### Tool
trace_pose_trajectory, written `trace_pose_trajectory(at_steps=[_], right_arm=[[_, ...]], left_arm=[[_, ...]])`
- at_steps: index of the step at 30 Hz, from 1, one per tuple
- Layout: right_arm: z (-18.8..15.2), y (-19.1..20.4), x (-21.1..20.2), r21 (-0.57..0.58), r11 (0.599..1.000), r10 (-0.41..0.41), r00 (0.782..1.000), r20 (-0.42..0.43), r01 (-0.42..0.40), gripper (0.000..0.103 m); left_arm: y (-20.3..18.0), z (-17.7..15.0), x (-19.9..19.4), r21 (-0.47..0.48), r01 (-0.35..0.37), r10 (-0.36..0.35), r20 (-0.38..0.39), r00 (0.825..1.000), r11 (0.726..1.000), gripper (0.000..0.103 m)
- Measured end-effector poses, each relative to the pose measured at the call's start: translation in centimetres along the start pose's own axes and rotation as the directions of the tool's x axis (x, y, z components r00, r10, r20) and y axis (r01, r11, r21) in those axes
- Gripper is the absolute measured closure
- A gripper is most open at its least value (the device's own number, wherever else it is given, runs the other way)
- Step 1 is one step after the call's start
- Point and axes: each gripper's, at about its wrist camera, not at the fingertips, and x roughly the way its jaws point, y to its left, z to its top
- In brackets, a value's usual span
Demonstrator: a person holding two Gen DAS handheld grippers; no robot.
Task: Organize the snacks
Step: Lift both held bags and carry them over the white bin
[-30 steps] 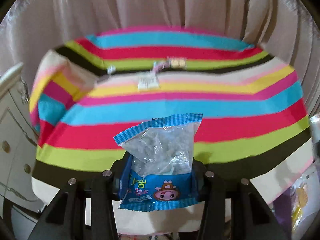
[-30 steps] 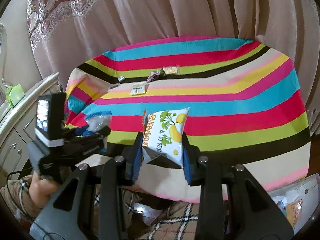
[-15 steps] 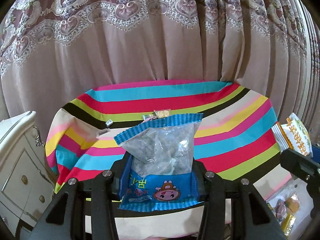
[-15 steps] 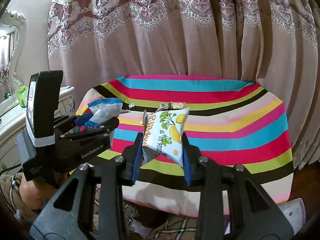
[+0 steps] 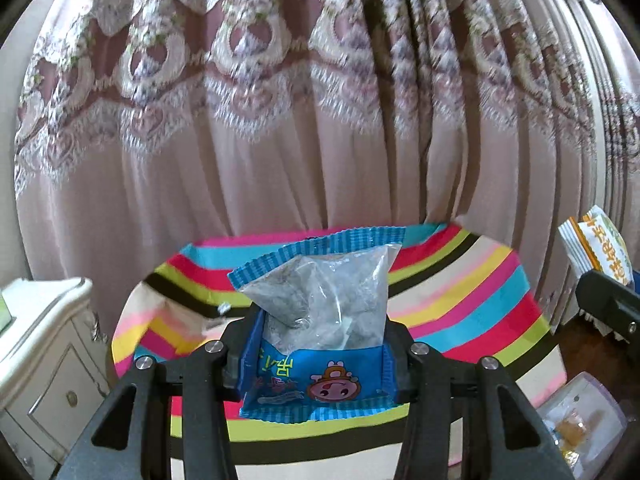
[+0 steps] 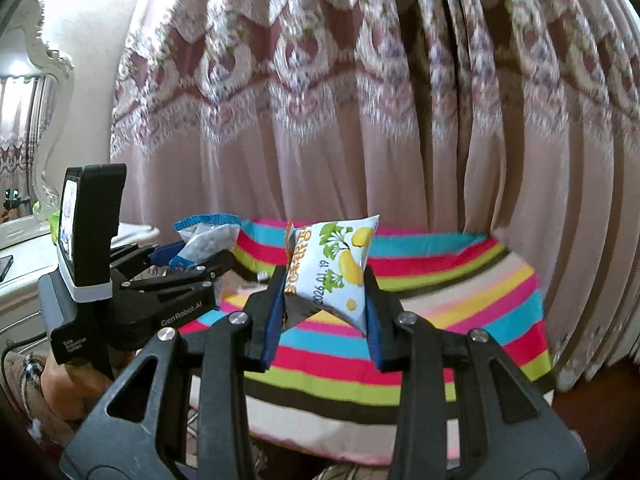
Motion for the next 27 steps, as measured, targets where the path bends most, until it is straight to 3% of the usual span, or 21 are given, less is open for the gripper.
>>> trace_pose_trajectory(at_steps=[7, 18, 23, 27], right_arm=[[1.1, -0.1, -2.6, -0.038, 0.999, -0.017, 0.996, 0.090, 0.021, 0.064], [1.2, -2.7, -5.4, -0.021, 0.998, -0.063, 0.986, 0.154, 0.067, 0.064], [0.9, -4.3, -6.9, -0.030, 0.993, -0.104, 0.981, 0.165, 0.110, 0.064], [-0.2, -6.1, -7.9, -0.025, 0.986, -0.163, 0.978, 0.131, 0.167, 0.064]], left_arm=[[-1.7, 1.3, -2.3, 0.039, 0.019, -0.021, 0.065, 0.998, 0.999, 0.054], [-5.9, 2.2, -4.5, 0.129, 0.063, -0.080, 0.131, 0.988, 0.990, 0.054], [-9.1, 2.3, -5.4, 0.191, 0.108, -0.136, 0.144, 0.980, 0.976, 0.054], [-12.9, 1.5, -5.9, 0.267, 0.173, -0.213, 0.129, 0.969, 0.948, 0.054]])
